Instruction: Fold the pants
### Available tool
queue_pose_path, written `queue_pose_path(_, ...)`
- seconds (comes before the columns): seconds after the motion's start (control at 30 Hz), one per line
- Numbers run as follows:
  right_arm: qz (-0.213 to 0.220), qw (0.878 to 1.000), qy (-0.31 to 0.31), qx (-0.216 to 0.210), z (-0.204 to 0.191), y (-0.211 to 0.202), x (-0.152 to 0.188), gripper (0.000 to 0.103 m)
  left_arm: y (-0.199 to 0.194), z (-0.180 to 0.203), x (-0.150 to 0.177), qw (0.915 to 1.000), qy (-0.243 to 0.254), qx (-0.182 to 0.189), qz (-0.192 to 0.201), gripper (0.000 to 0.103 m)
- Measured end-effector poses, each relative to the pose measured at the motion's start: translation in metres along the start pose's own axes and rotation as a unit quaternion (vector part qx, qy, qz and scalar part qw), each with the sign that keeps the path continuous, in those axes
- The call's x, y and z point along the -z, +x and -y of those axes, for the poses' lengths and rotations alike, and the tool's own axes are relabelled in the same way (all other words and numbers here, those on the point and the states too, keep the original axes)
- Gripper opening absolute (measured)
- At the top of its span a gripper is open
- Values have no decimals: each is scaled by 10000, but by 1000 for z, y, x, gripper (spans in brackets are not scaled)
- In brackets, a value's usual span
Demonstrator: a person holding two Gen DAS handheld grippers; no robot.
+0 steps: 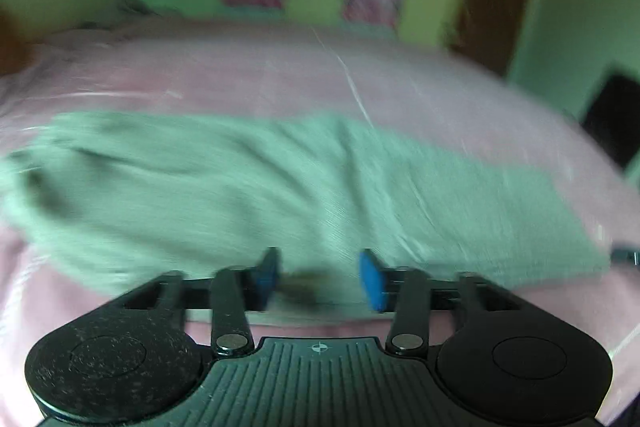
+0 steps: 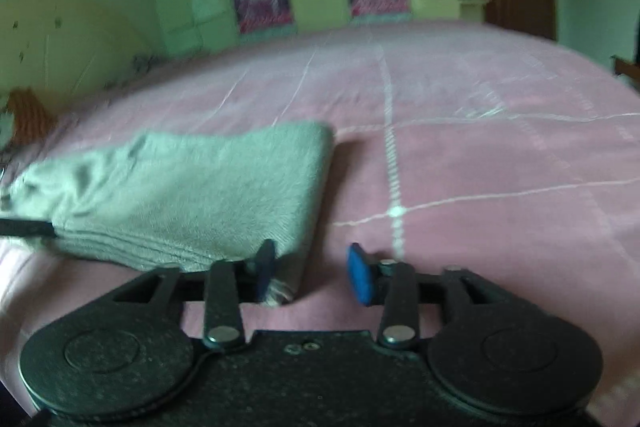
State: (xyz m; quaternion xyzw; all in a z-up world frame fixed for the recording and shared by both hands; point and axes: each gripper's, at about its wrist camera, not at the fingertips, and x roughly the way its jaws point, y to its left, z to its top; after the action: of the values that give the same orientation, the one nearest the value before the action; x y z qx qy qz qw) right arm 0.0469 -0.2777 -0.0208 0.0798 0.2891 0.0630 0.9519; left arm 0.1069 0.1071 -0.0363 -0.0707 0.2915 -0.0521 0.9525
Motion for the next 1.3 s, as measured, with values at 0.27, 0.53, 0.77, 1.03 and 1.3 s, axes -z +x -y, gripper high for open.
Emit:
queue_pose_path(0.27, -4, 9951, 982, 58, 24, -1, -4, 67, -22, -156, -5, 9642, -2576, -556, 311, 73)
queue_pose_path(0.53, -80, 9967, 778, 215, 13, -3, 4, 68, 54, -254, 18, 8787, -4686, 879, 250, 72)
queue_pose_path(0.77, -134, 9967, 733, 311, 5, -5, 4, 69, 66, -250, 15, 8551, -4790, 1436, 1371, 33)
queue_pose_path(1.03, -5, 9943, 1018, 315, 21, -12, 2, 69, 82, -254, 28, 8854, -4550, 716, 632, 32)
queue_pose_path(1.3, 418, 9918, 897, 803, 50, -22, -13, 69, 14, -185, -71, 9404, -2938, 1085, 1324, 31)
